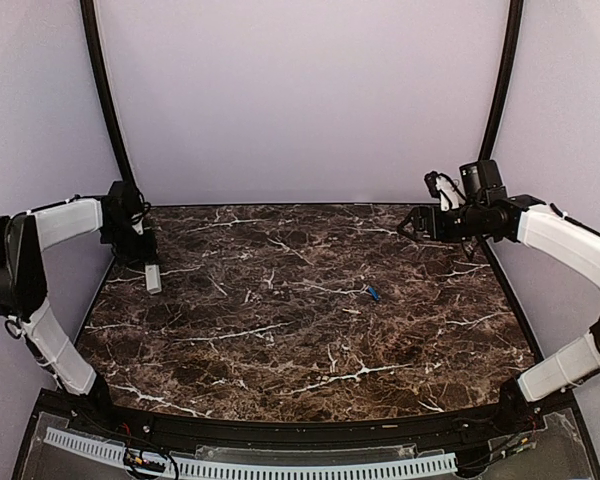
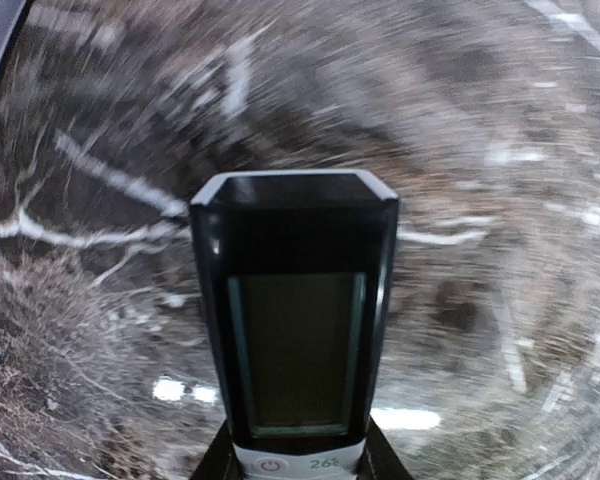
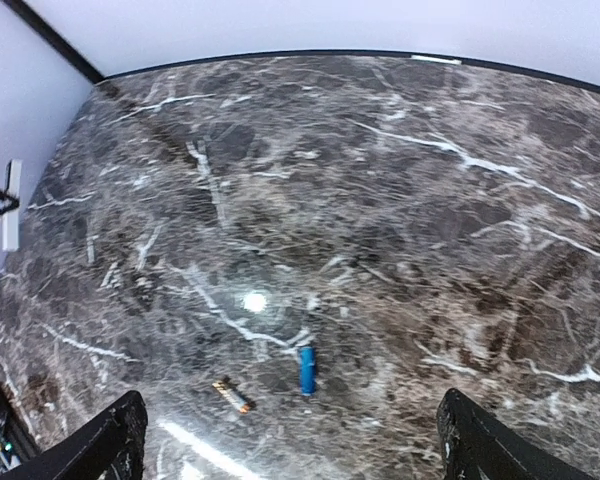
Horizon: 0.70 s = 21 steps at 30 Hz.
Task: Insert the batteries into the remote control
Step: Pick up the remote control from the corner of the board, then pass from the left arm to the right
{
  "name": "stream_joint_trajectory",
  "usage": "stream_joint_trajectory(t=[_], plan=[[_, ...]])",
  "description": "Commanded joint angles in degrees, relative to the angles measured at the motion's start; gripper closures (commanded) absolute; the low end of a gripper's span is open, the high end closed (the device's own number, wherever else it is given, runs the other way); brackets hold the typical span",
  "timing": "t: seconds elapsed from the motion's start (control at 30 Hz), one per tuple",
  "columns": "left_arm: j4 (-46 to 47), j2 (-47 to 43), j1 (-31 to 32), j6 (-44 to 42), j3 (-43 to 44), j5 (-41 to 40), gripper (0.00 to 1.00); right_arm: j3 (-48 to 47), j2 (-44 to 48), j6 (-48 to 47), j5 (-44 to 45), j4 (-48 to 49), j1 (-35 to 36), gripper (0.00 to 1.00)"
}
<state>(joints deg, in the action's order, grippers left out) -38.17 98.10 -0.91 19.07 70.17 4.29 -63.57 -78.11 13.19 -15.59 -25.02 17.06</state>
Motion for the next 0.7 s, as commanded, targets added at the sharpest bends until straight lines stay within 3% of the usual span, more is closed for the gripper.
stream_joint_trajectory(t=[0.0, 0.17, 0.23, 0.4, 0.6, 0.67], plan=[[18.58, -21.08, 15.62, -3.45, -1.18, 3.37, 1.0, -3.18, 4.02, -5.38, -12.09, 4.32, 6.13, 0.02], [52.47, -33.28, 29.78, -6.82, -10.15, 14.19, 1.0, -8.04, 4.14, -11.65, -20.16, 10.56, 20.91, 0.02], [59.96, -34.67, 33.78, -6.06, -11.91, 18.18, 1.0, -10.07, 2.52, -12.27, -23.11, 13.98, 25.85, 0.02], [65.78, -33.24, 41.8, -5.88, -11.55, 26.45, 1.0, -15.45, -3.4, -10.53, -25.46, 22.7, 32.7, 0.02], [71.15, -32.05, 46.46, -6.12, -13.03, 30.65, 1.0, -22.11, -9.87, -14.43, -24.92, 24.25, 39.02, 0.05], [72.96, -32.06, 47.07, -5.67, -13.68, 31.57, 1.0, -24.26, -11.93, -15.21, -24.45, 22.38, 39.97, 0.1]])
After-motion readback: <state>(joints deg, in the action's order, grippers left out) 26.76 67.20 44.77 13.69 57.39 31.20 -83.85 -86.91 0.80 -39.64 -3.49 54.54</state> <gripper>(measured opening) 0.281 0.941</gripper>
